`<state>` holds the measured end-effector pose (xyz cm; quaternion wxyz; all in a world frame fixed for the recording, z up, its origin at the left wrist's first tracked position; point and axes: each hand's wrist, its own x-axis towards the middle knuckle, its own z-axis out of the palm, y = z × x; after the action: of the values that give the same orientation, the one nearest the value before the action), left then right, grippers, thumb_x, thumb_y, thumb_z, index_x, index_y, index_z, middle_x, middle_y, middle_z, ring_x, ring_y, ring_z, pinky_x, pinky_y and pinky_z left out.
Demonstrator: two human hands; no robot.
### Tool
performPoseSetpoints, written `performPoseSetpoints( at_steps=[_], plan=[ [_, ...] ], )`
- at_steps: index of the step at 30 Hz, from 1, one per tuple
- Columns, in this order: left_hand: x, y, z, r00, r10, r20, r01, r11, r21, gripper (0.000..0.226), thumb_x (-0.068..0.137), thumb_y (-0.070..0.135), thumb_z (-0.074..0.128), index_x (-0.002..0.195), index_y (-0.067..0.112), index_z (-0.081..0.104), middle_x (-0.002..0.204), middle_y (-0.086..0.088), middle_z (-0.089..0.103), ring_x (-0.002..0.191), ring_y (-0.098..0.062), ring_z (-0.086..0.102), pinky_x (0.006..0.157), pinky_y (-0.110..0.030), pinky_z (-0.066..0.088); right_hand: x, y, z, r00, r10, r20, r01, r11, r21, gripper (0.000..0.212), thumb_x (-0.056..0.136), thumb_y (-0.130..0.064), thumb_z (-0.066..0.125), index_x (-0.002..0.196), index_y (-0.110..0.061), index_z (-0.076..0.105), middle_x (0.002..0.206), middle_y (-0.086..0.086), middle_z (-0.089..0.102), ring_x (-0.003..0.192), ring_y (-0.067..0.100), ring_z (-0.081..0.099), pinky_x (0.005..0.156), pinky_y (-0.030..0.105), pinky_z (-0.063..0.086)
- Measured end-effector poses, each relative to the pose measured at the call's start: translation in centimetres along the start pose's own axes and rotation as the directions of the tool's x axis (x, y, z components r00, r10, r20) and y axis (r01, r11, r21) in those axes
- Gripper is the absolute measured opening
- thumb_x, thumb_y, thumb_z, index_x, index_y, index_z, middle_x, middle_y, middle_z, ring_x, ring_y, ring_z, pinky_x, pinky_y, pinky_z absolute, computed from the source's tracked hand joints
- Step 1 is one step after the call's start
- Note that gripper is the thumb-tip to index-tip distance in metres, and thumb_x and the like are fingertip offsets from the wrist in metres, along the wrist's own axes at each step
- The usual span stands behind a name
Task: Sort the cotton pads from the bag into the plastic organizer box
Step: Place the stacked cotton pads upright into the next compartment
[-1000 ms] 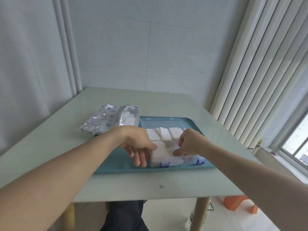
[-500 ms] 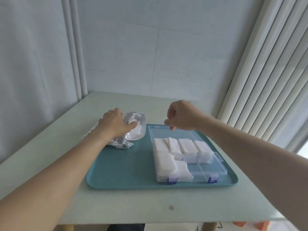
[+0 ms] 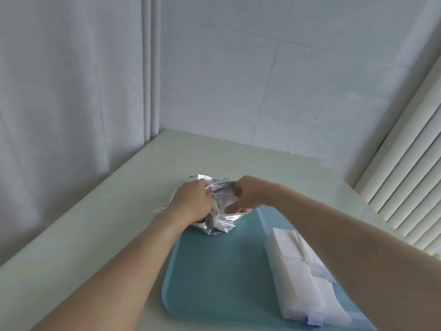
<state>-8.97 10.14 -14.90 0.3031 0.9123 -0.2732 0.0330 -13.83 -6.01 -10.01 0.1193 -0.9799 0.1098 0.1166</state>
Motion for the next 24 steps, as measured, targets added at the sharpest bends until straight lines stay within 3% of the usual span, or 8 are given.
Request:
performPoseSetpoints(
  at_steps=[3, 7, 10, 13, 15, 18, 24],
  plan=[
    [0.4, -0.5, 0.3, 1.0, -0.012, -0.011, 0.012, 0.998, -0.055, 0.026, 0.099, 0.016, 0.044, 0.12, 0.01, 0.059, 0.124, -0.014, 0.06, 0.112, -0.033, 0.056, 0.089, -0.036, 0.043, 0.9, -0.1, 0.1, 0.999, -0.051, 0.015, 0.051, 0.999, 0.001, 0.038, 0.079, -0.036, 0.083, 0.104, -0.011, 0.068, 0.08, 0.0, 0.066, 0.072, 0.019, 0.06, 0.061, 0.019, 0.042],
    [0.8, -1.2, 0.4, 0.998, -0.043, -0.04, 0.039, 0.996, -0.085, 0.035, 0.098, 0.021, 0.044, 0.13, 0.014, 0.058, 0.132, -0.011, 0.05, 0.124, -0.031, 0.046, 0.105, -0.037, 0.037, 1.8, 0.6, 0.2, 0.995, -0.094, -0.03, 0.098, 0.986, 0.138, 0.032, 0.075, -0.03, 0.088, 0.096, -0.015, 0.069, 0.091, 0.012, 0.074, 0.07, 0.02, 0.068, 0.073, 0.026, 0.051],
    [0.4, -1.1, 0.3, 0.997, -0.05, -0.054, 0.052, 0.998, 0.034, 0.028, 0.096, 0.024, 0.042, 0.111, 0.016, 0.064, 0.116, -0.009, 0.061, 0.118, -0.031, 0.047, 0.1, -0.038, 0.031, 1.8, 0.6, 0.6, 0.99, -0.118, -0.072, 0.131, 0.97, 0.205, 0.042, 0.074, -0.021, 0.089, 0.108, -0.018, 0.064, 0.084, 0.009, 0.068, 0.062, 0.017, 0.063, 0.063, 0.024, 0.054],
    [0.5, -1.4, 0.1, 0.998, -0.065, -0.001, 0.065, 0.997, -0.049, 0.019, 0.099, 0.018, 0.038, 0.087, 0.014, 0.053, 0.104, -0.016, 0.065, 0.103, -0.034, 0.056, 0.093, -0.039, 0.037, 1.3, 0.1, 0.6, 0.987, -0.149, -0.063, 0.16, 0.953, 0.257, 0.062, 0.075, -0.016, 0.088, 0.127, -0.027, 0.055, 0.071, -0.006, 0.064, 0.059, 0.011, 0.06, 0.055, 0.019, 0.049],
    [0.6, -1.7, 0.0, 0.997, -0.072, 0.005, 0.072, 0.99, -0.125, 0.022, 0.099, 0.017, 0.037, 0.078, 0.013, 0.044, 0.102, -0.02, 0.064, 0.096, -0.036, 0.055, 0.086, -0.041, 0.043, 1.2, -0.1, 0.4, 0.987, -0.158, -0.03, 0.16, 0.943, 0.293, 0.05, 0.075, -0.018, 0.088, 0.115, -0.029, 0.059, 0.068, -0.001, 0.066, 0.057, 0.015, 0.063, 0.053, 0.02, 0.048],
    [0.6, -1.7, 0.0, 0.997, -0.074, 0.004, 0.073, 0.986, -0.149, 0.031, 0.098, 0.015, 0.038, 0.068, 0.018, 0.037, 0.095, -0.021, 0.062, 0.088, -0.036, 0.052, 0.078, -0.041, 0.04, 1.3, -0.4, 0.3, 0.991, -0.129, -0.043, 0.136, 0.952, 0.274, 0.023, 0.078, -0.022, 0.086, 0.09, -0.026, 0.067, 0.058, 0.002, 0.065, 0.057, 0.02, 0.066, 0.058, 0.023, 0.05],
    [0.4, -1.5, -0.1, 0.993, -0.099, -0.062, 0.09, 0.987, -0.13, 0.03, 0.098, 0.015, 0.041, 0.068, 0.014, 0.04, 0.086, -0.017, 0.057, 0.081, -0.032, 0.044, 0.072, -0.04, 0.034, 1.2, -0.3, 0.1, 0.973, -0.029, -0.23, 0.079, 0.973, 0.215, 0.01, 0.083, -0.023, 0.077, 0.092, -0.026, 0.078, 0.046, -0.007, 0.063, 0.046, 0.006, 0.06, 0.066, 0.026, 0.058]
  ],
)
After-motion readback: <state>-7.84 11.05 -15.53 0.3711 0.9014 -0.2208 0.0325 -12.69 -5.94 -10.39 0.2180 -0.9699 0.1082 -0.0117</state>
